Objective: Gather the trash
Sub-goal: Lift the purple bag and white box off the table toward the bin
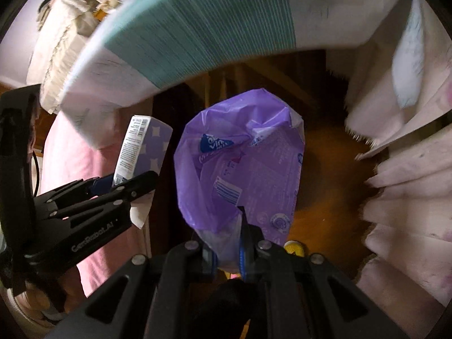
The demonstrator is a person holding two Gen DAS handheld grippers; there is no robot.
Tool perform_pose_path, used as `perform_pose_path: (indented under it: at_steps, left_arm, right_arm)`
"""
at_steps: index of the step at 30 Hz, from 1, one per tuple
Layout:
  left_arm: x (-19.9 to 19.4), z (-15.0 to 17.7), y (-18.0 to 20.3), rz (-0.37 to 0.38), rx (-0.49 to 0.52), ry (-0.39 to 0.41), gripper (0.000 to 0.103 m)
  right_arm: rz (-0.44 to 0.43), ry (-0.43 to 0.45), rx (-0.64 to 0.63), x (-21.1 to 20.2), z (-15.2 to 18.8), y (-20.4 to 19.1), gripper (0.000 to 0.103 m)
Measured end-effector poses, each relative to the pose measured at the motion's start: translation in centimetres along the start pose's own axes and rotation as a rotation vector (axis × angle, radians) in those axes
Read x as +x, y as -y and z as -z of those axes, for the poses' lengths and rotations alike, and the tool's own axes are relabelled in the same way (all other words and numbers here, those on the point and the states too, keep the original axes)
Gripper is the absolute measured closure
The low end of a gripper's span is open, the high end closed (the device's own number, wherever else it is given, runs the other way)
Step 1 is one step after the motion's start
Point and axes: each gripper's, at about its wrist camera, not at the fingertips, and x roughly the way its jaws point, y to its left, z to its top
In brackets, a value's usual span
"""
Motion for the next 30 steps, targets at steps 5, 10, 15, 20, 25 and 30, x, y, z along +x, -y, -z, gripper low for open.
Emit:
perform_pose_path:
  at_steps: [5, 10, 15, 20, 25, 30]
  left_arm:
    - [6.4, -0.3, -0.6, 0.014, -0.019, -0.044, 0.07]
    - [11.5, -0.6, -0.8, 0.031, -0.028, -0.073, 0.07]
    - [15.4, -0.6, -1.4, 0.038, -0.031, -0.089, 0.07]
    - [17.5, -0.9, -2.4, 0.042, -0.034, -0.114, 0.058]
    - [17.9, -0.6, -3.3, 0.035, -0.037, -0.115, 0.008]
    - [17.8, -0.1, -4.4, -0.012, -0.029, -0.107, 0.003]
  right_arm:
    - [-0.002, -0.045, 0.061, 6.4, -0.7, 2.3, 0.093]
    - [0.01, -0.074, 0.089, 11.8, -1.1, 4.0, 0.093]
    - [0.014, -0.094, 0.101, 15.5, -1.7, 5.2, 0.092]
    - [0.007, -0.111, 0.096, 18.4, -1.9, 5.6, 0.092]
    - [0.005, -0.123, 0.105, 19.6, -1.9, 5.8, 0.09]
    - [0.001, -0.114, 0.105, 20.0, -1.9, 5.3, 0.089]
